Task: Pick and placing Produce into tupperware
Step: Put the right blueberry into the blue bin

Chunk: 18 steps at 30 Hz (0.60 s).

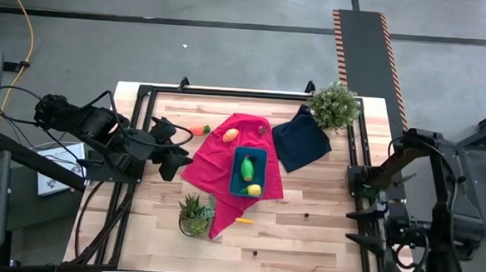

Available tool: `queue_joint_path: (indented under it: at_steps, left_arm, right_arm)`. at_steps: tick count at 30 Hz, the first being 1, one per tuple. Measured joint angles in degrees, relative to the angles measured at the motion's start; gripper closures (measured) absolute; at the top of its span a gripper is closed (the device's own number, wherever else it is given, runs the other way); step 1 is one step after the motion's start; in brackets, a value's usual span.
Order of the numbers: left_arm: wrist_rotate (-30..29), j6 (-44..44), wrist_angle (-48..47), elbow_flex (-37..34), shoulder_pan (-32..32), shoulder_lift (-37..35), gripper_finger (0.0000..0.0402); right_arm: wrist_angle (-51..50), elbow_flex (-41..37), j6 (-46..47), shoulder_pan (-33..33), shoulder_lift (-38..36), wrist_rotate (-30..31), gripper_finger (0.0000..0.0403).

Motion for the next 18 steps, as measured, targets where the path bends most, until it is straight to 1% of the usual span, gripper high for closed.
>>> queue_joint_path:
  at_steps: [2,4,7,9,12,18]
  left_arm:
    - [-0.4,0.0,0.0,0.0,0.0,0.2,0.0236]
    - [-0.6,0.0,-0.1,0.0,0.0,0.6,0.0236]
    - [-0.6,0.0,0.0,0.0,0.0,1.0,0.0236]
    - [-0.5,0.0,-0.1,0.0,0.0,1.4,0.0236]
    - [-0.4,0.0,-0.1,0.0,0.0,1.8,0.0236]
    - [0.1,-0.1,-0.1,0.0,0.0,2.4,0.0236]
  right_arm:
    - [-0.1,-3.4,5.2,1.7,-0.4,3.4,0.0156]
    - [0.0,-8.1,12.7,3.6,-1.0,8.5,0.0156]
    - [0.5,-15.8,25.0,5.3,-1.4,14.5,0.0156]
    - [1.7,-19.9,30.6,5.3,-1.4,15.6,0.0156]
    - [6.9,-25.0,31.3,4.3,-1.4,15.3,0.0156]
    - [14.2,-31.8,32.5,3.5,-1.5,15.5,0.0156]
